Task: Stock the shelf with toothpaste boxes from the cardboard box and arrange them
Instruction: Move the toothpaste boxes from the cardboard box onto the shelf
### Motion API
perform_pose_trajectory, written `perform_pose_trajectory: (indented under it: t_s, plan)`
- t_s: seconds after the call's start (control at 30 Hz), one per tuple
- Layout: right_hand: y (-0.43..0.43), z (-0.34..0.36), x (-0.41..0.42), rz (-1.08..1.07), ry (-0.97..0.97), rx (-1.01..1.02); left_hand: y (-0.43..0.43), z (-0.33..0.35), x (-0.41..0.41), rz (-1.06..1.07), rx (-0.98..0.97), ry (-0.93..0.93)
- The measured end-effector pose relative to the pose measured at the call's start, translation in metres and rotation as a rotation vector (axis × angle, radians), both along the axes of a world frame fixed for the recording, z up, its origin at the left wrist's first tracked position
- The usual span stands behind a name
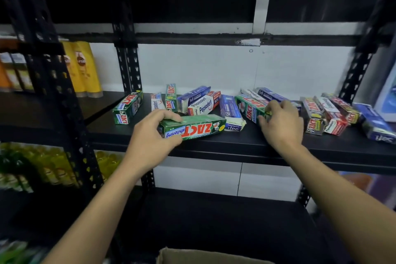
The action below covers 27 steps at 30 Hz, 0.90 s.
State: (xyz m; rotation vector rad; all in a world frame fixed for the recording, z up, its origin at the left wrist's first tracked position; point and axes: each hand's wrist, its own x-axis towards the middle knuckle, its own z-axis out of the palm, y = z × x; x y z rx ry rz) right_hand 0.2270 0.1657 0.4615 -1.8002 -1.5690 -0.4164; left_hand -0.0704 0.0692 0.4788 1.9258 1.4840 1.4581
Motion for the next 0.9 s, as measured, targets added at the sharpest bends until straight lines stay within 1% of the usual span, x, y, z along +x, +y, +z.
perform_pose_trajectory:
  t_s: [0.13,0.2,0.27,0.3,0.37,0.4,0.47,0.53,0.57,0.63,0.77,0.9]
  plan:
    - [0.01,0.003,0.007,-0.105,-0.053,-0.049,0.017,-0.006,0.005,-0.01,-0.123,-0.114]
    - [0.009,0.003,0.007,-0.055,-0.017,0.052,0.022,-0.011,0.01,-0.024,-0.15,-0.106]
    - [0.003,0.002,0.003,0.156,-0.002,0.226,0.026,-0.016,0.017,-0.046,-0.147,-0.058]
    - [0.0,0.001,0.0,0.303,-0.021,0.263,0.028,-0.018,0.02,-0.054,-0.135,-0.021]
    - [-0.002,-0.005,-0.003,0.542,-0.117,0.196,0.032,-0.019,0.024,-0.063,-0.075,0.089]
    - [-0.002,-0.008,-0.003,0.593,-0.154,0.133,0.034,-0.02,0.025,-0.057,-0.038,0.162]
    - [0.001,-0.014,0.001,0.579,-0.136,0.067,0.04,-0.02,0.025,-0.007,0.05,0.346]
    - [0.002,-0.017,0.005,0.511,-0.071,0.084,0.043,-0.02,0.027,0.058,0.108,0.509]
    - [0.002,-0.017,0.004,0.483,-0.056,0.086,0.046,-0.021,0.028,0.087,0.117,0.556]
    - [0.003,-0.018,0.003,0.46,-0.061,0.076,0.051,-0.021,0.031,0.132,0.125,0.601]
    - [0.0,-0.019,0.002,0.458,-0.052,0.037,0.058,-0.02,0.034,0.161,0.132,0.593]
    - [-0.015,-0.022,-0.001,0.448,-0.08,0.086,0.058,-0.024,0.036,0.153,0.188,0.624]
